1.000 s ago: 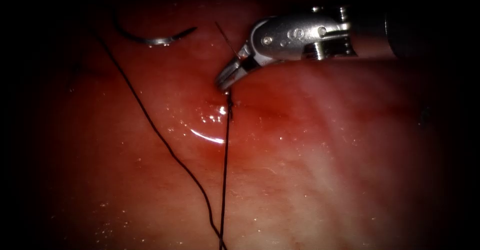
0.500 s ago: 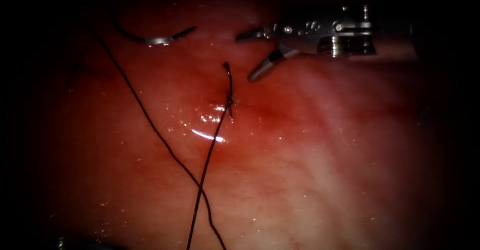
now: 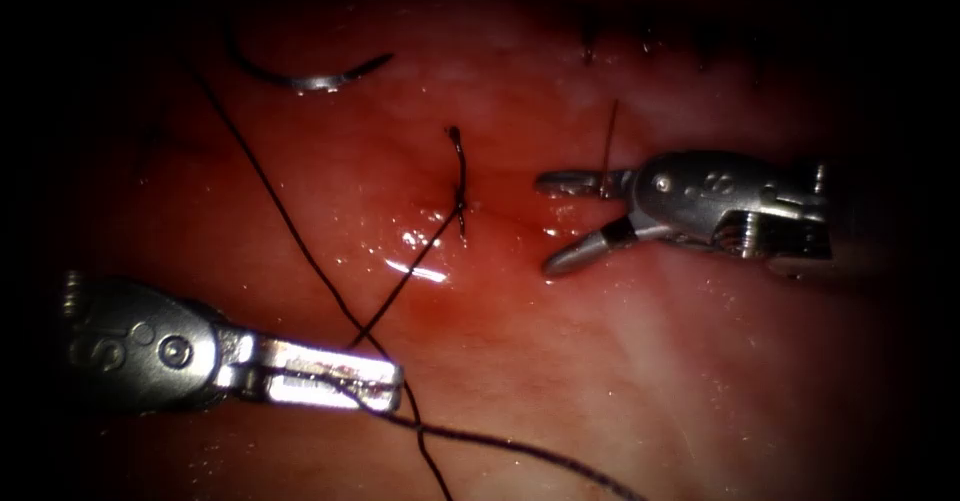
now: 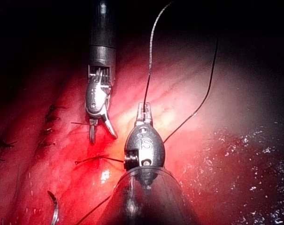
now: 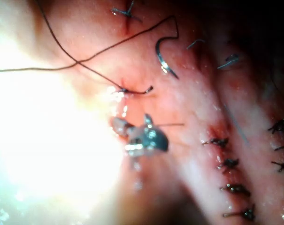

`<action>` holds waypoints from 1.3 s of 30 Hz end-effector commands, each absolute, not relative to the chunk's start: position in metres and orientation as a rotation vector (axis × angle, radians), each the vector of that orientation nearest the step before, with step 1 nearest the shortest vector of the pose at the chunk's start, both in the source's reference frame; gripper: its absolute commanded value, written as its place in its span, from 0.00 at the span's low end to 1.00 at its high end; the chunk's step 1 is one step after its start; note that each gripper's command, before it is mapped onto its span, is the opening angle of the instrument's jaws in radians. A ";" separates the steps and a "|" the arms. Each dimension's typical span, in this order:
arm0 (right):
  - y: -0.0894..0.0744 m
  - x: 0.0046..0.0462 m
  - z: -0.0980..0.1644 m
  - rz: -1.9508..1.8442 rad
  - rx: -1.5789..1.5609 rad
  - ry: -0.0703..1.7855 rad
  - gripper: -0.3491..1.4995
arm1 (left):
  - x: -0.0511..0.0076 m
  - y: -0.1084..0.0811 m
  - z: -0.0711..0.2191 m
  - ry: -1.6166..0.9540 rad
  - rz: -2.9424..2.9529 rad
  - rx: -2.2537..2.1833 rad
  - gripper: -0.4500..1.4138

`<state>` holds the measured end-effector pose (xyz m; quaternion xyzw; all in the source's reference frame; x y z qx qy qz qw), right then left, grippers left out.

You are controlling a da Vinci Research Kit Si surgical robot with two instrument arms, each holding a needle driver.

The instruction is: Wound Closure

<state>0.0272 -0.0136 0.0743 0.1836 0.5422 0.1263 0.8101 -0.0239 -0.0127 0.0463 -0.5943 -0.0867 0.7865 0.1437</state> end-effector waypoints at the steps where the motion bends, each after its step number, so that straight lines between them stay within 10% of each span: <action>1: -0.015 0.0282 0.074 0.296 0.409 1.173 0.77 | -0.0243 -0.012 0.047 -0.250 2.269 -1.717 0.00; 10: -0.014 0.0294 0.070 0.406 0.153 1.255 0.42 | -0.0255 -0.010 0.046 -0.342 2.123 -1.666 0.00; 11: -0.014 0.0299 0.069 0.440 0.127 1.258 0.07 | -0.0259 -0.009 0.046 -0.378 2.099 -1.665 0.00; 12: -0.014 0.0302 0.069 0.457 0.117 1.264 0.00 | -0.0263 -0.009 0.046 -0.401 2.077 -1.655 0.00; 39: -0.016 0.0405 0.072 0.278 0.136 1.407 0.00 | -0.0313 0.000 0.051 -0.759 1.795 -1.668 0.00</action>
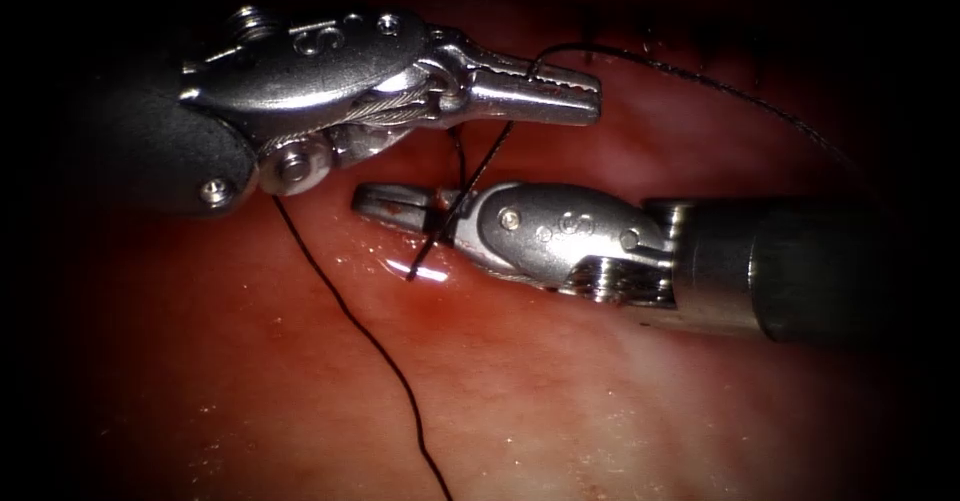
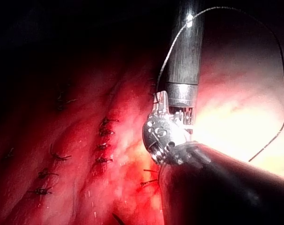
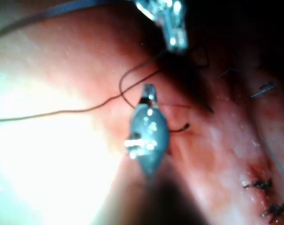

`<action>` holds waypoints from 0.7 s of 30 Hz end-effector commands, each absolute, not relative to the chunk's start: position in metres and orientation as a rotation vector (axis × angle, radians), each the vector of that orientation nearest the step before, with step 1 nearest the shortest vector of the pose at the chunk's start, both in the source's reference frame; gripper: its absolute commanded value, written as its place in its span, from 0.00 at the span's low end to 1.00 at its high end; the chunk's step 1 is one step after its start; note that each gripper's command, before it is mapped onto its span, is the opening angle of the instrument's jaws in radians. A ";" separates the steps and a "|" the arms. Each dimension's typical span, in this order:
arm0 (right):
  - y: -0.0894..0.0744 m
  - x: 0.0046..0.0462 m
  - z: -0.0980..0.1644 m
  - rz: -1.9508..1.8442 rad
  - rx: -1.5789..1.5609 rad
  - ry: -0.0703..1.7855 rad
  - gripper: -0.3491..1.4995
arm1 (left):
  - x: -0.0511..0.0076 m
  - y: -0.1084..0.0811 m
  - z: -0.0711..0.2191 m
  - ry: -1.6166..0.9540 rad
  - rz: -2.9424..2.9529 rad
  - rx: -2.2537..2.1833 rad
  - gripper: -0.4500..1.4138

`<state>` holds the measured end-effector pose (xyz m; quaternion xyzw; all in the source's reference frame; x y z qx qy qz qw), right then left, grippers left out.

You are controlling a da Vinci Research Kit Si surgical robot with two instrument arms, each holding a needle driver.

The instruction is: Wound Closure

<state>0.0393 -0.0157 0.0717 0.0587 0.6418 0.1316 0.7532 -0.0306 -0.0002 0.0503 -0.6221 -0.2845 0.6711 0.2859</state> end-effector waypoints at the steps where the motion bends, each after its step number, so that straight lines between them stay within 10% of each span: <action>1: -0.016 0.0408 0.072 0.257 0.146 1.420 0.00 | -0.0313 0.000 0.051 -0.762 1.794 -1.676 0.00; 21: -0.017 0.0411 0.070 0.086 0.278 1.642 0.00 | -0.0305 0.001 0.063 -0.735 1.920 -1.575 0.00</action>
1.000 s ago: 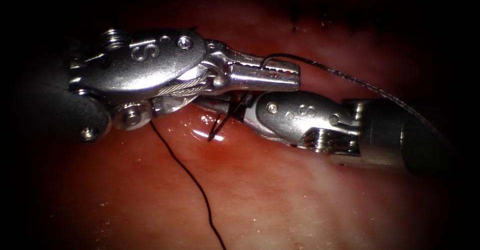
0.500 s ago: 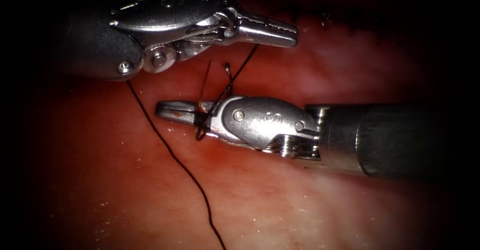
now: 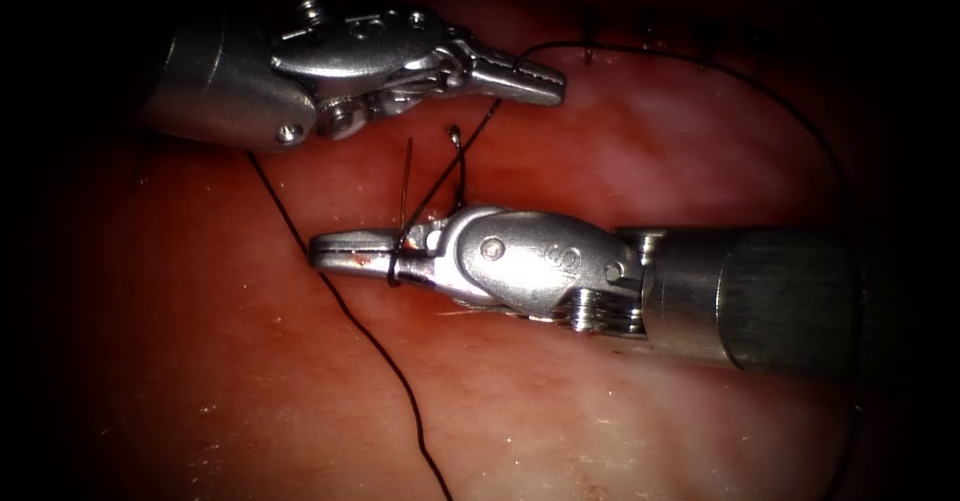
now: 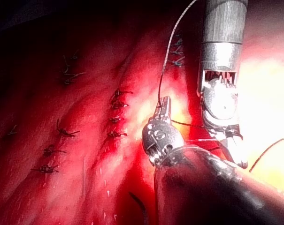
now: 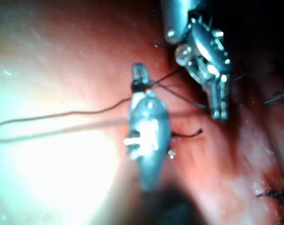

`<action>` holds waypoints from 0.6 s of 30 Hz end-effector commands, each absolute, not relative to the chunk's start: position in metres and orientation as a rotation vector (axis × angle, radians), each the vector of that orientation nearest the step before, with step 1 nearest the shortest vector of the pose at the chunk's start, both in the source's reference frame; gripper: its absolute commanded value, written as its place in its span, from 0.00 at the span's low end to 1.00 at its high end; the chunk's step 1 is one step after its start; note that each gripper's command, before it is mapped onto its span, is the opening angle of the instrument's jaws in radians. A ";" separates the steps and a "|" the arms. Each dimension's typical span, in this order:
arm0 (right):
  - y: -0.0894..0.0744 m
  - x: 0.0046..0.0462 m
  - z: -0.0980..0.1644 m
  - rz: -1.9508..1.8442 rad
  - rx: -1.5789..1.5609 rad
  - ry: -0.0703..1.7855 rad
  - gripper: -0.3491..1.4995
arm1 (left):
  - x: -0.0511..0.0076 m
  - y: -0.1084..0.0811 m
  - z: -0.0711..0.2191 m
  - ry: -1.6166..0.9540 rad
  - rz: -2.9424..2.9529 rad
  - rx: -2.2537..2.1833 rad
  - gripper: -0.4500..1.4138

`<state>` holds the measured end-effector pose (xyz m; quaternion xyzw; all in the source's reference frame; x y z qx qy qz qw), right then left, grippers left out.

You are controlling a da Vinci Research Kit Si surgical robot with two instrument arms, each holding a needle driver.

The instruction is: Wound Closure

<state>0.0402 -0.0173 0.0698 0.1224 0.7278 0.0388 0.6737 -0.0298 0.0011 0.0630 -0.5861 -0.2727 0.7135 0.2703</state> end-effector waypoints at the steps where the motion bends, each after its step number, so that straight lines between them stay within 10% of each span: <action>1: -0.018 0.0411 0.070 0.082 0.282 1.645 0.00 | -0.0305 0.001 0.064 -0.733 1.925 -1.572 0.00; 18: -0.018 0.0380 0.069 0.200 0.240 1.881 0.00 | -0.0282 -0.001 0.067 -0.629 1.896 -1.633 0.00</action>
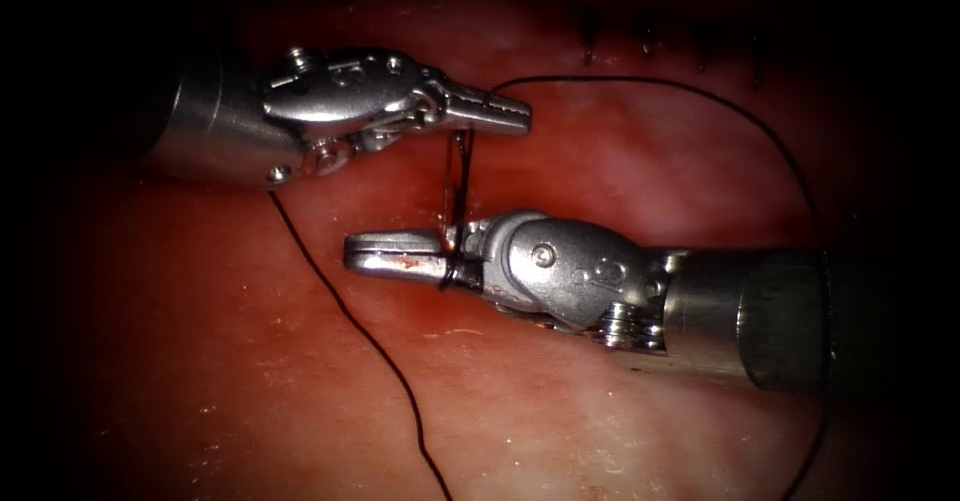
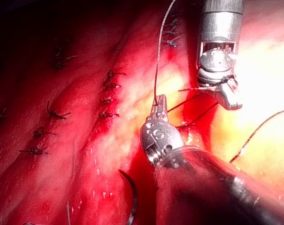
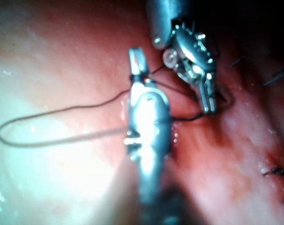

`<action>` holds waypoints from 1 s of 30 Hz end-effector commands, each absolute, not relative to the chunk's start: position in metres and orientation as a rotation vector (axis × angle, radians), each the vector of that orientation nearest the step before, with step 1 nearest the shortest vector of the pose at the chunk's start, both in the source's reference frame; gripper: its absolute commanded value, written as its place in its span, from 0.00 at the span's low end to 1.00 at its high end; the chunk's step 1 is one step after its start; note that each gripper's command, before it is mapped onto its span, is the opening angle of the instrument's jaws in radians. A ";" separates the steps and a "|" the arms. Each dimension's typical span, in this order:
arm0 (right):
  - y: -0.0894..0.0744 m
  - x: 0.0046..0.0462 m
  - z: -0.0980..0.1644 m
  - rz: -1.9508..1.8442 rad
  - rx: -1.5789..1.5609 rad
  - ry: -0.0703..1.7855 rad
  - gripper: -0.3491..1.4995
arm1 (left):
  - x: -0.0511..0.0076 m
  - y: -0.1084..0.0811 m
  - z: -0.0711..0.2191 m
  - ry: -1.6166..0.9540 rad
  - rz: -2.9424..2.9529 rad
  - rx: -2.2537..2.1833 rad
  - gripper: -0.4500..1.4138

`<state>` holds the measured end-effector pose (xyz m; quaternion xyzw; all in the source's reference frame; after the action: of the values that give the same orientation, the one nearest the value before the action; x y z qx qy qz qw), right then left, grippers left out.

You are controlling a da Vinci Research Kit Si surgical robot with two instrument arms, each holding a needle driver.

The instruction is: Wound Closure

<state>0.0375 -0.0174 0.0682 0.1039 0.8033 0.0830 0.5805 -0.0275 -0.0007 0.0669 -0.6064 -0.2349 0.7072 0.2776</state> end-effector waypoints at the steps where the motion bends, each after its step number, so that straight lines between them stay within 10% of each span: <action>1: -0.018 0.0379 0.069 0.209 0.234 1.886 0.00 | -0.0278 -0.001 0.067 -0.619 1.891 -1.639 0.00; 7: -0.017 0.0373 0.068 0.316 0.177 1.886 0.00 | -0.0244 -0.002 0.067 -0.533 1.818 -1.669 0.00; 10: -0.016 0.0369 0.068 0.401 0.154 1.851 0.39 | -0.0224 -0.003 0.066 -0.489 1.769 -1.675 0.00; 21: -0.015 0.0354 0.069 0.658 0.153 1.753 0.75 | -0.0213 -0.006 0.065 -0.402 1.713 -1.701 0.00; 30: -0.015 0.0346 0.070 0.784 0.172 1.701 0.44 | -0.0218 -0.008 0.066 -0.307 1.672 -1.793 0.00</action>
<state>0.0339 -0.0152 0.0693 0.0762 0.7252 0.3436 0.5918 -0.0212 -0.0082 0.0656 -0.6871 -0.1110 0.6396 0.3264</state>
